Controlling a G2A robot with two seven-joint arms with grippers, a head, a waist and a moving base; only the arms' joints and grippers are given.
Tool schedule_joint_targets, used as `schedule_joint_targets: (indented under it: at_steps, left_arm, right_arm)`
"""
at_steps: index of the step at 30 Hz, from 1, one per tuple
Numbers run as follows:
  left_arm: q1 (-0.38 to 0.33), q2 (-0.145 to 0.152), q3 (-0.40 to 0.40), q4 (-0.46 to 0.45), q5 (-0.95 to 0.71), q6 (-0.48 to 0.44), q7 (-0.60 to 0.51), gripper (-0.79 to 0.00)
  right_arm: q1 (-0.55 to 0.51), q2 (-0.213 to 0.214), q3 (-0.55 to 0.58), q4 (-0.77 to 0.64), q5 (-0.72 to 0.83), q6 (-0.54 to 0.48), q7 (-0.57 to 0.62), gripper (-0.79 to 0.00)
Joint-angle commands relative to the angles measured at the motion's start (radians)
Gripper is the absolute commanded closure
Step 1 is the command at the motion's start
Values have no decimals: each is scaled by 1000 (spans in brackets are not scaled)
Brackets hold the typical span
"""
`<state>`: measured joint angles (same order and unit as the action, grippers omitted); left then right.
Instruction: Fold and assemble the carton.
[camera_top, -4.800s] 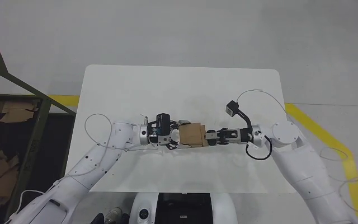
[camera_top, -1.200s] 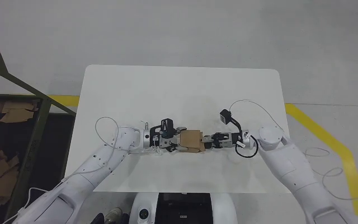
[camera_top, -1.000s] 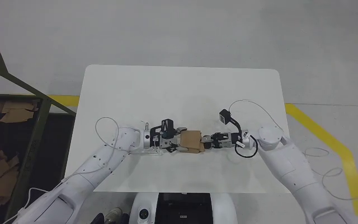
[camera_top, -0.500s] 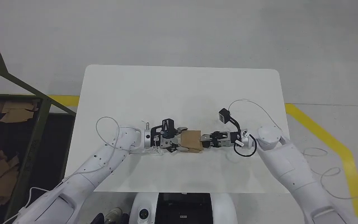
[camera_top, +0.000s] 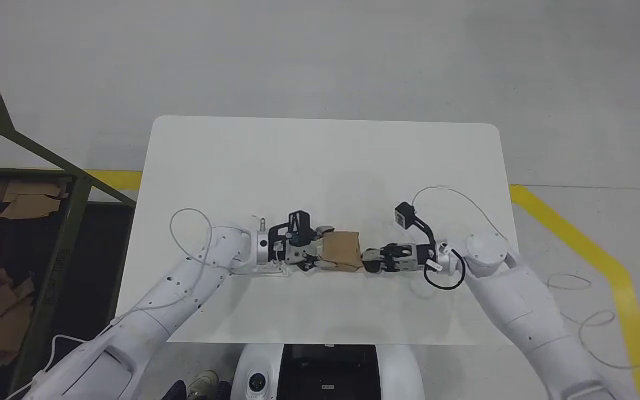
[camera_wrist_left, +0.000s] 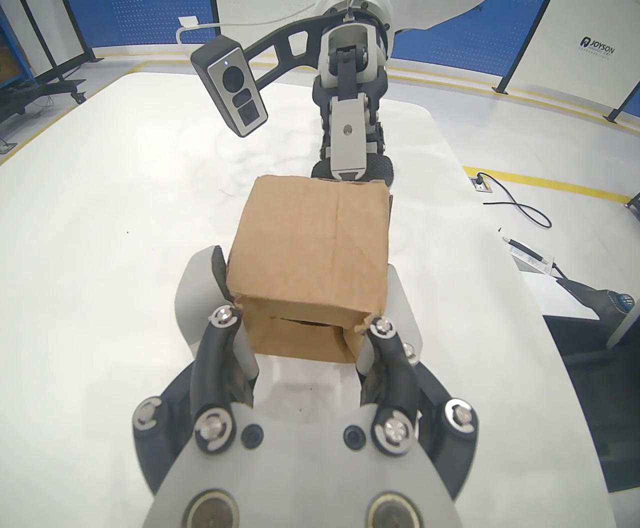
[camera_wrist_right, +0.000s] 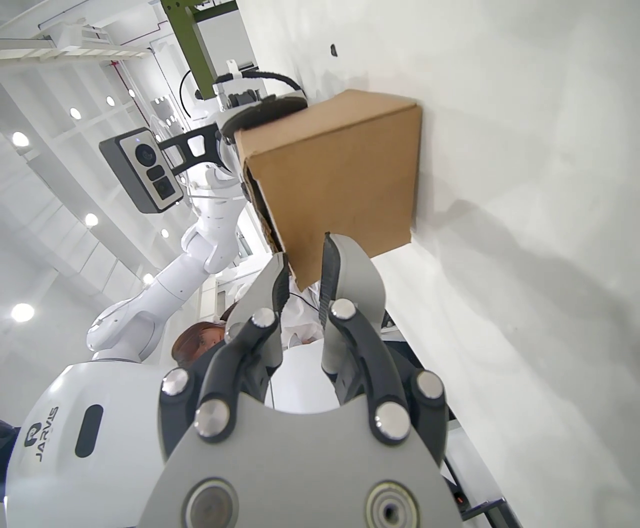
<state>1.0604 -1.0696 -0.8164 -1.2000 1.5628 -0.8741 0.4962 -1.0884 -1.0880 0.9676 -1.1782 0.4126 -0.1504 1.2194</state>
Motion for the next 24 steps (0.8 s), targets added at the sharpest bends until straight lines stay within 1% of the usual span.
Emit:
schedule_joint_targets:
  at_steps: [1,6,8,15,22,24]
  left_arm:
    - [1,0,-2,-1,-1,0,-3,-489]
    - [3,1,-4,-6,-2,1,-11,-489]
    - [4,0,-5,-7,-5,1,-13,-486]
    - [7,0,-7,-11,-10,0,-23,-477]
    - [6,-1,-8,-11,-14,-1,-31,-459]
    - [6,-1,-8,-10,-15,-2,-33,-459]
  right_arm:
    - [-8,1,2,-10,-2,-2,0,-102]
    - [-17,2,1,-24,-7,-6,1,-52]
    - [-18,2,-1,-29,-7,-8,3,0]
    - [-17,-3,-18,-52,-13,0,-6,0]
    - [-5,-9,-29,-37,-4,0,-6,0]
    - [-7,-6,-16,-29,4,-11,-3,-43]
